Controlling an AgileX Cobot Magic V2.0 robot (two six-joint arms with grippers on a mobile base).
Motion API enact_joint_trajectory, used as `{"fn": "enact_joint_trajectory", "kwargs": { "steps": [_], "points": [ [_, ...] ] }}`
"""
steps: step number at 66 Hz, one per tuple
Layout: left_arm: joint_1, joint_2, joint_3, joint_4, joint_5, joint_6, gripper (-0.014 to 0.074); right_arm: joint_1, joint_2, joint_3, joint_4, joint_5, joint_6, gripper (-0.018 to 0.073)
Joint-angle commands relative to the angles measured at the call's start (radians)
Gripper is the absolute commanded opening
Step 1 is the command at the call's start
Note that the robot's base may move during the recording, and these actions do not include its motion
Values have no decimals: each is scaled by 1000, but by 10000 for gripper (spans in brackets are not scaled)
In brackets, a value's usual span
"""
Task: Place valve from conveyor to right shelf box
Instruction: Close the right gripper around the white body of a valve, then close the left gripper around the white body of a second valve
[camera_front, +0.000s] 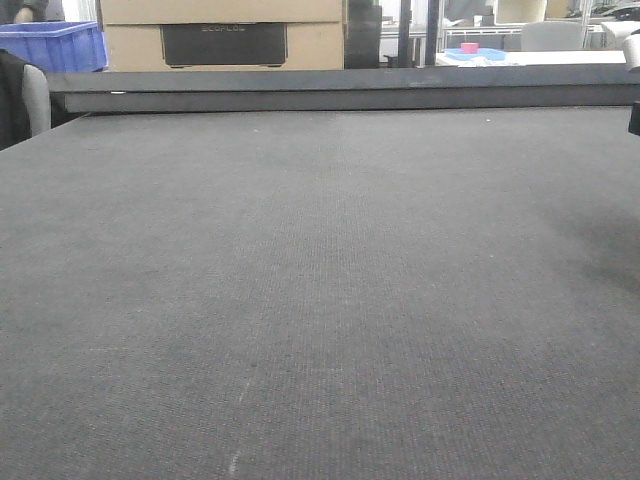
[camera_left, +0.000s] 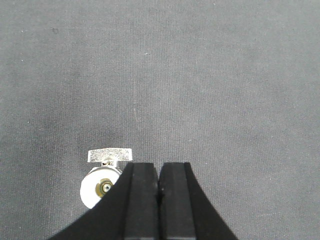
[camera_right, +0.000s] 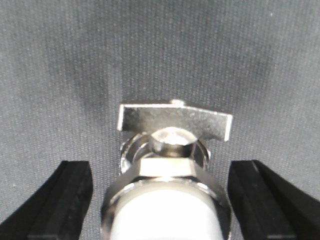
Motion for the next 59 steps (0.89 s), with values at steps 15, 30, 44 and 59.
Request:
{"fn": "enact_joint_trajectory", "kwargs": {
  "steps": [15,30,44,59],
  "points": [
    [2,-2,-9,-12,-8,-7,-111,-5,0,-6,-15,23,-1,433],
    [2,-2,-9,-12,-14,-165,-111,-5,0,-6,-15,41,-1,47],
    [3,-2,-9,65,-22,-200,-107,-5,0,-6,-15,35,0,-162],
    [103,1,-55,191,63,-155,216,-5,0,-6,-12,40,0,-162]
  ]
}}
